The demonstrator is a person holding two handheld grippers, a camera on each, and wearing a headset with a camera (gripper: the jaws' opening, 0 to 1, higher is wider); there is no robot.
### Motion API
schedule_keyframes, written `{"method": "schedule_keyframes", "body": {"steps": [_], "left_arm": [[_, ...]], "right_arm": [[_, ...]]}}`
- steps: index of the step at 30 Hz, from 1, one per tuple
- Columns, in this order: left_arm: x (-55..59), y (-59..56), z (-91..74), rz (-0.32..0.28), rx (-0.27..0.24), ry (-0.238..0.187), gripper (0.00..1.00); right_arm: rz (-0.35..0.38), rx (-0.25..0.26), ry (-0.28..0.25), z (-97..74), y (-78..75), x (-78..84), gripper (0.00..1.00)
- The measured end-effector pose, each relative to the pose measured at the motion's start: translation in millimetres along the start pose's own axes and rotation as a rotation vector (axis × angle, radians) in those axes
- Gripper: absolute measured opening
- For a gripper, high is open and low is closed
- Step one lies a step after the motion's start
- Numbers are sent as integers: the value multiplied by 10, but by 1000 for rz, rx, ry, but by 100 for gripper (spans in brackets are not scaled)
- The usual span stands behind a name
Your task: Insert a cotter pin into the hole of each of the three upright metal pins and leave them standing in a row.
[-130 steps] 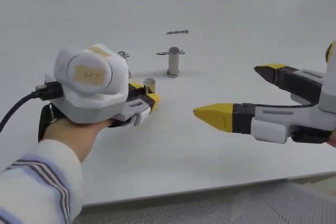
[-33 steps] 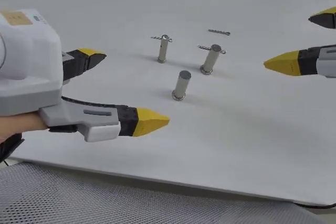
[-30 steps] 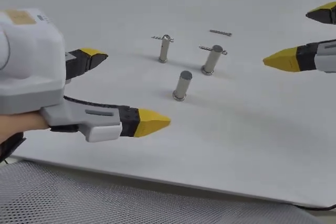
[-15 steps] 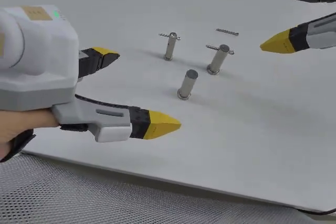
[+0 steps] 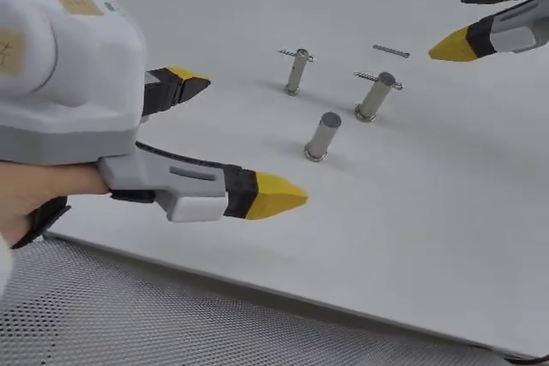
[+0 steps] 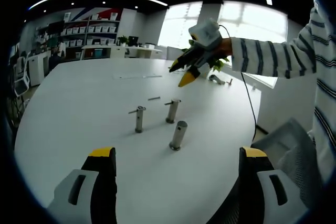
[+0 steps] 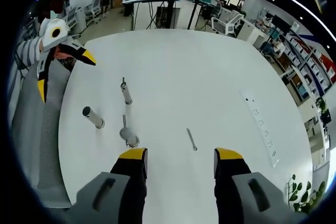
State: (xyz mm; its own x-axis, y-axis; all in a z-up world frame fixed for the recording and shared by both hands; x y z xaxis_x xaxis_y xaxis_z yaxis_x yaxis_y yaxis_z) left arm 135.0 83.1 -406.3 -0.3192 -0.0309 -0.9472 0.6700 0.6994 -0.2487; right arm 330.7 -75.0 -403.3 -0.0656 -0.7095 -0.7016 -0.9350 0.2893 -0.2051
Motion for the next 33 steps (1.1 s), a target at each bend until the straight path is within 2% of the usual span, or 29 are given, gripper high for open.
{"method": "schedule_keyframes", "body": {"steps": [4, 8, 13, 15, 21, 26, 33], "left_arm": [[-12, 17, -6, -7, -2, -7, 96], [2, 34, -19, -11, -3, 0, 95], [15, 73, -45, -16, -9, 3, 95], [20, 84, -53, -19, -12, 4, 95], [25, 61, -40, -28, -10, 10, 94], [13, 59, -40, -31, -11, 6, 94], [45, 106, -67, -32, -20, 16, 94]], "right_arm": [[-4, -36, 26, 141, -10, 47, 45], [-17, -66, 54, 260, -31, 86, 38], [-19, -86, 87, 407, -101, 135, 28], [-12, -92, 110, 458, -126, 173, 26], [-1, -115, 141, 599, -154, 292, 17], [-1, -114, 183, 597, -181, 372, 10], [9, -113, 195, 639, -193, 433, 2]]}}
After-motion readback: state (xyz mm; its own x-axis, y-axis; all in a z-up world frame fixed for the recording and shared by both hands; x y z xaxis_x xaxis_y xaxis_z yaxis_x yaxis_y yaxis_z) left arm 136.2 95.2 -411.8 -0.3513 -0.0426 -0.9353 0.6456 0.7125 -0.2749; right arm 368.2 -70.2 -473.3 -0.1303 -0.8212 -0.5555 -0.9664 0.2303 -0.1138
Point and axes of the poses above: the centre of the closed fingertips' face, and the gripper's own axes: z roughly forward along the fingers, y roughly to its left, x roughly out of its underside, the point moved 1 cm from there along -z, roughly backward along the fingers, and after that the axes turned 14 degrees about -y, right-handed, at the moved point
